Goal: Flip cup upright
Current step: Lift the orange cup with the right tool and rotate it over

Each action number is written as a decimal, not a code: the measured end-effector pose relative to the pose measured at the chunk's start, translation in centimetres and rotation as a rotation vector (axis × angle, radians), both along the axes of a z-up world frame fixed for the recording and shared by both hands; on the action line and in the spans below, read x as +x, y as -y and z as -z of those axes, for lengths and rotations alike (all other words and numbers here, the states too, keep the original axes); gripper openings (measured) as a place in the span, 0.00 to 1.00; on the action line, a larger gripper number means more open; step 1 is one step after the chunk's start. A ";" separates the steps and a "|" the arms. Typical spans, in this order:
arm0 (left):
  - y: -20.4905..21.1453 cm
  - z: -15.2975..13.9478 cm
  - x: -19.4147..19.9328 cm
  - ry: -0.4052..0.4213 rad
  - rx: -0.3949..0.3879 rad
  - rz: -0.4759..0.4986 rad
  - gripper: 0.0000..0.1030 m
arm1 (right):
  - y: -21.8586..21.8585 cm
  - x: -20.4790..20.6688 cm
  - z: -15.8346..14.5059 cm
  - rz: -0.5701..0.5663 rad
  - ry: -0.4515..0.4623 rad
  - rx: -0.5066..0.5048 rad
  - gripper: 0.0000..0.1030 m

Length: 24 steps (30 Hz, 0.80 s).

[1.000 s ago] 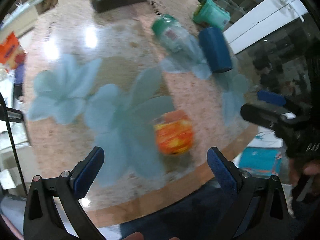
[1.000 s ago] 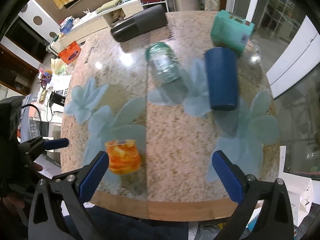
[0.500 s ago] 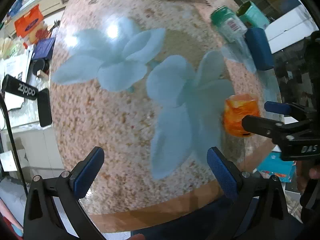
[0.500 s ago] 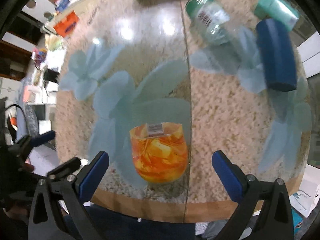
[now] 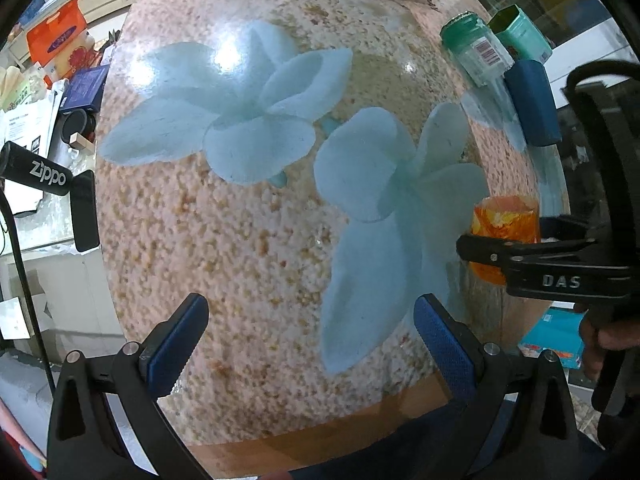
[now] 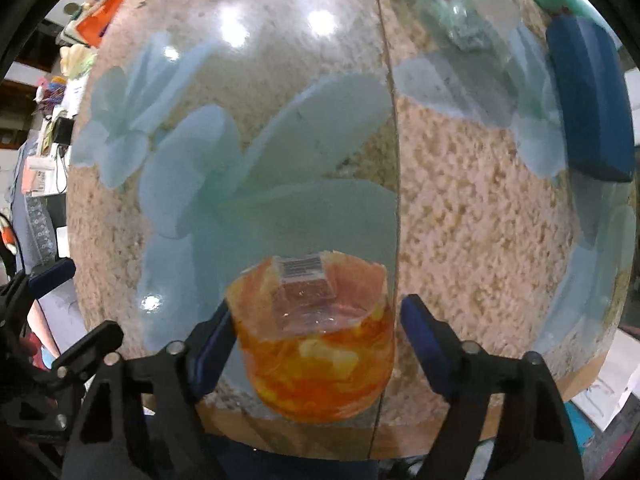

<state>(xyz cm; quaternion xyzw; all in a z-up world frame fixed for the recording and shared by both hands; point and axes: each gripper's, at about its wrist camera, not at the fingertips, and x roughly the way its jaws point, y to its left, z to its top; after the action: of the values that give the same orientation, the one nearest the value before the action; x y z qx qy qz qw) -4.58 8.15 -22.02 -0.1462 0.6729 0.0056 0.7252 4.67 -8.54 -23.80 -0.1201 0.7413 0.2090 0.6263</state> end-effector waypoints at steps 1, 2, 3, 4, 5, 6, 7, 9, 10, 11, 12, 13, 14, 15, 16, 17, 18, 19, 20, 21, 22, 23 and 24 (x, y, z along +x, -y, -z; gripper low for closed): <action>-0.1 0.0 0.1 0.000 0.002 0.000 1.00 | 0.0 0.0 0.2 0.003 -0.004 0.001 0.63; -0.2 -0.1 0.1 0.005 0.002 -0.002 1.00 | 0.0 0.0 0.1 0.000 0.005 0.007 0.63; -0.3 -0.1 0.1 0.010 -0.002 -0.005 1.00 | 0.0 0.0 -0.1 -0.001 0.012 0.016 0.63; -0.3 -0.2 0.2 0.012 -0.004 -0.007 1.00 | 0.1 0.0 -0.2 0.002 0.014 0.025 0.62; -0.4 -0.2 0.2 0.014 -0.003 -0.007 1.00 | 0.2 0.0 -0.4 0.009 0.014 0.038 0.62; -0.4 -0.3 0.2 0.016 -0.003 -0.007 1.00 | 0.3 0.0 -0.6 0.021 0.011 0.057 0.62; -0.5 -0.3 0.2 0.018 -0.003 -0.007 1.00 | 1.0 0.2 -1.1 0.027 0.012 0.066 0.62; -0.6 -0.5 0.3 0.025 0.000 -0.006 1.00 | 1.5 0.5 -2.2 0.036 0.031 0.090 0.62; -0.6 -0.5 0.3 0.029 0.001 -0.007 1.00 | 1.6 0.6 -2.8 0.038 0.045 0.100 0.62; -0.7 -0.6 0.4 0.034 0.002 -0.007 1.00 | 1.6 0.6 -3.5 0.043 0.057 0.111 0.62; -0.8 -0.8 0.5 0.039 0.007 -0.007 1.00 | 1.7 0.7 -4.4 0.046 0.077 0.129 0.62; -0.8 -1.0 0.6 0.044 0.012 -0.005 1.00 | 2.1 0.7 -5.1 0.047 0.090 0.138 0.62; -0.8 -1.2 0.7 0.050 0.018 -0.002 1.00 | 2.2 0.8 -6.0 0.048 0.109 0.155 0.62; -0.8 -1.4 0.9 0.056 0.025 0.003 1.00 | 2.4 0.8 -6.6 0.049 0.123 0.165 0.62; -0.8 -1.7 1.0 0.065 0.031 0.008 1.00 | 2.7 0.6 -7.3 0.051 0.140 0.178 0.62; -0.9 -2.0 1.3 0.073 0.039 0.012 1.00 | 2.9 0.5 -8.0 0.053 0.157 0.194 0.62; -0.9 -2.2 1.4 0.078 0.046 0.014 1.00 | 2.8 0.5 -8.9 0.054 0.178 0.212 0.62; -0.9 -2.5 1.6 0.086 0.054 0.019 1.00 | 2.8 0.5 -9.6 0.052 0.198 0.229 0.62; -0.9 -2.8 1.9 0.095 0.061 0.023 1.00 | 2.9 0.5 -10.2 0.049 0.220 0.243 0.62; -0.9 -3.1 2.1 0.107 0.067 0.029 1.00 | 2.9 0.1 -10.9 0.046 0.246 0.256 0.62; -0.8 -3.5 2.4 0.118 0.074 0.036 1.00 | 3.1 0.0 -11.4 0.041 0.271 0.270 0.62; -0.8 -3.8 2.7 0.129 0.079 0.042 1.00 | 3.1 -0.1 -11.5 0.039 0.292 0.279 0.62; -0.7 -4.1 2.9 0.136 0.080 0.045 1.00 | 3.1 -0.3 -11.8 0.036 0.315 0.291 0.62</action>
<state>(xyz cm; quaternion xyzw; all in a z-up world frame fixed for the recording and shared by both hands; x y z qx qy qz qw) -1.64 8.86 -17.89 -0.1019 0.6244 0.0064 0.7744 4.37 -11.64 -11.98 -0.0462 0.5985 0.2811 0.7488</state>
